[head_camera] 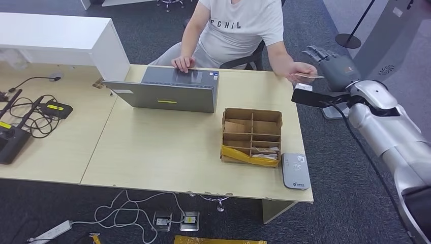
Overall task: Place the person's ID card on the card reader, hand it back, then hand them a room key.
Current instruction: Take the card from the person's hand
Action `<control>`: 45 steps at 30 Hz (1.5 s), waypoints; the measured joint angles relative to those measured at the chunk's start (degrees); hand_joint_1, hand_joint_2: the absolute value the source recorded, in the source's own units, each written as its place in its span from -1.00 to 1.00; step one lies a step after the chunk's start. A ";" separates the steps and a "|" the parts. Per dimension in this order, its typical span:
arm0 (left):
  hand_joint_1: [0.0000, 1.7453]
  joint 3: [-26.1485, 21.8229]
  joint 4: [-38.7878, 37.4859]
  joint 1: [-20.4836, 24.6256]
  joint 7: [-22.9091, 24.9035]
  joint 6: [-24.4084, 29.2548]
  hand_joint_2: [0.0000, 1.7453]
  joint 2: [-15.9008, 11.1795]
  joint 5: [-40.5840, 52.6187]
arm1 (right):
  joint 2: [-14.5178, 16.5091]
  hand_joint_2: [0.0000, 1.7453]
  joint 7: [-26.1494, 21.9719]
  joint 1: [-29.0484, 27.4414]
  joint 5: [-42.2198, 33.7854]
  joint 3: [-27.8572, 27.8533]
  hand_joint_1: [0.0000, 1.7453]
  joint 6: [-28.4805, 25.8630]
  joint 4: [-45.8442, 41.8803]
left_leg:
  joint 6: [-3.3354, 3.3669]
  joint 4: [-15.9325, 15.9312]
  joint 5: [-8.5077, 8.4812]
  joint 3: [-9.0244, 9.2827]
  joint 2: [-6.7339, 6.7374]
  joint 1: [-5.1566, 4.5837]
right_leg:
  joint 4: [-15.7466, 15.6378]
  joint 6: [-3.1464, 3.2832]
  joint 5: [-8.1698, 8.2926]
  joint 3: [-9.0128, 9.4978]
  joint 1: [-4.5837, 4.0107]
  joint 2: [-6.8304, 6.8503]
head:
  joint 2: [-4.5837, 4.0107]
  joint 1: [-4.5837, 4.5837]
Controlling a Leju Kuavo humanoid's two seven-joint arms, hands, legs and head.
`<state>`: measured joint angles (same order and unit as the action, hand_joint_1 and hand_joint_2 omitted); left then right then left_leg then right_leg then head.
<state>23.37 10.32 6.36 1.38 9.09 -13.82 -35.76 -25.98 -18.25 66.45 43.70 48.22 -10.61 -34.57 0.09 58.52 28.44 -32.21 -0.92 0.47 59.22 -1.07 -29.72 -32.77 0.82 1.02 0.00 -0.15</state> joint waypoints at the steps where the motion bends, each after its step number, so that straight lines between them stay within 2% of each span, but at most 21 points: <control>1: -1.00 0.01 0.00 0.00 0.01 0.01 -1.00 -0.01 -0.01 | 0.16 1.00 -0.01 -0.05 -0.04 0.14 -1.00 0.03 0.10 | 0.00 0.00 0.00 0.00 0.00 0.00 | 0.00 0.00 0.00 0.00 0.00 0.00 | 0.00 -0.01; 11: -1.00 0.70 0.00 -0.01 0.58 0.16 -1.00 -0.08 -0.02 | 1.95 1.00 -0.54 -2.72 -2.79 0.56 -1.00 1.40 0.77 | 0.00 0.00 0.00 0.03 0.00 0.01 | 0.01 0.00 0.00 0.00 -0.01 0.00 | 0.00 0.00; 20: -1.00 1.37 -0.02 -0.02 0.56 0.00 -1.00 -0.48 0.01 | 2.06 1.00 0.12 -3.88 -3.11 0.54 -0.98 2.30 0.78 | 0.00 0.01 0.00 0.04 0.01 0.00 | 0.00 0.00 0.00 0.00 -0.01 -0.02 | 0.00 -0.01; 24: -1.00 1.60 -0.03 -0.06 0.37 -0.01 -1.00 -0.48 0.01 | 1.57 1.00 0.69 -4.35 -2.79 0.35 0.95 2.09 0.78 | 0.00 0.01 0.00 0.04 0.02 0.00 | -0.01 0.00 0.01 0.00 0.00 -0.02 | 0.00 0.00; 25: -1.00 1.72 -0.04 -0.07 0.31 -0.01 -1.00 -0.49 0.01 | 1.39 1.00 0.72 -4.40 -2.74 0.25 1.00 2.07 0.78 | 0.00 0.01 0.00 0.04 0.02 0.00 | -0.01 0.00 0.01 0.00 0.00 -0.03 | 0.00 0.00; 45: -1.00 2.87 -0.07 -0.05 0.34 0.15 -1.00 -0.51 -0.66 | -1.29 1.00 2.64 -5.73 -0.40 -1.58 1.00 1.98 0.69 | 0.00 0.01 0.00 0.05 0.03 0.00 | -0.01 0.00 0.02 -0.01 0.00 -0.05 | 0.00 0.00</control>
<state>26.24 10.25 6.31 1.72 9.24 -14.33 -36.42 -27.27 -15.61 60.72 43.30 46.64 -8.63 -33.88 0.09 58.53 28.44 -32.16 -0.89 0.47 59.22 -1.06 -29.71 -32.78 0.81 0.97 0.00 -0.15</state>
